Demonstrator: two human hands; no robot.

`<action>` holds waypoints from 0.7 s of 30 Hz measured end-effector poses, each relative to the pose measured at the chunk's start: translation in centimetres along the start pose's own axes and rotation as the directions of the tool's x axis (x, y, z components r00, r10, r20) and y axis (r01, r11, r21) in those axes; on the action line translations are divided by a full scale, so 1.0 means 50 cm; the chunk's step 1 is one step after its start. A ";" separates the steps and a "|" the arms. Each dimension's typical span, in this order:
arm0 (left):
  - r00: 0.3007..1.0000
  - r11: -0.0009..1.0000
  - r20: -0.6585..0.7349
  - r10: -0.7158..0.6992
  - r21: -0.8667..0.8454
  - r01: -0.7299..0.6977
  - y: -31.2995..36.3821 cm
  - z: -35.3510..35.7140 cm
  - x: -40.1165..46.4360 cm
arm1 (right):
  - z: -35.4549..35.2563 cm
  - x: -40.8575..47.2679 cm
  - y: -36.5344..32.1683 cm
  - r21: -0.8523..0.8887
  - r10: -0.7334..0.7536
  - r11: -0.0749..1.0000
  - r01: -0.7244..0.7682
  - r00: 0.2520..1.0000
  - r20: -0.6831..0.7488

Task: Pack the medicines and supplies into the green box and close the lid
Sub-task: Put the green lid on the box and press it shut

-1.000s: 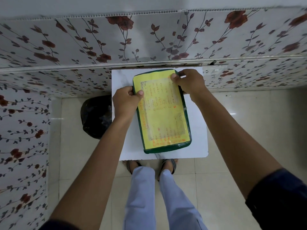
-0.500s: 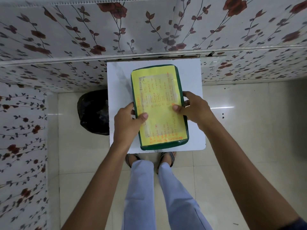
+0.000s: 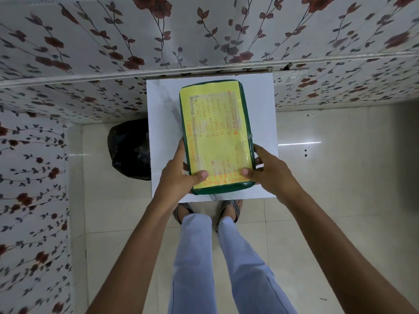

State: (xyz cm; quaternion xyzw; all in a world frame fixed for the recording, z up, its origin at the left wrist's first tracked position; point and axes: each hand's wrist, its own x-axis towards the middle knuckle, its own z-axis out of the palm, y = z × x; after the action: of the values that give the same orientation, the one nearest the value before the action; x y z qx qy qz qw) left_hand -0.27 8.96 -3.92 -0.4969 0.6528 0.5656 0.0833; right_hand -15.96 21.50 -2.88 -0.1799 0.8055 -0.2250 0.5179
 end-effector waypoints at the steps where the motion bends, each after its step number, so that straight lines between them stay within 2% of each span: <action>1: 1.000 1.000 0.006 -0.001 -0.007 0.001 0.002 -0.001 0.002 | 0.002 -0.002 0.000 0.005 -0.018 1.000 0.018 1.000 -0.010; 15: 0.999 1.000 0.029 -0.014 0.005 0.014 0.005 -0.002 0.008 | 0.012 -0.010 -0.003 0.024 -0.016 1.000 0.016 1.000 -0.015; 21: 0.998 0.998 0.041 -0.042 -0.047 0.044 0.011 -0.002 0.003 | 0.012 -0.011 -0.003 0.005 -0.014 1.000 0.014 1.000 0.008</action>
State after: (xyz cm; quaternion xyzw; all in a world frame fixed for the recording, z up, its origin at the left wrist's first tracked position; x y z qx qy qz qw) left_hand -0.73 8.73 -3.63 -0.5012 0.6265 0.5891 0.0965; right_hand -15.21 21.57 -2.61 -0.1852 0.8015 -0.2296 0.5201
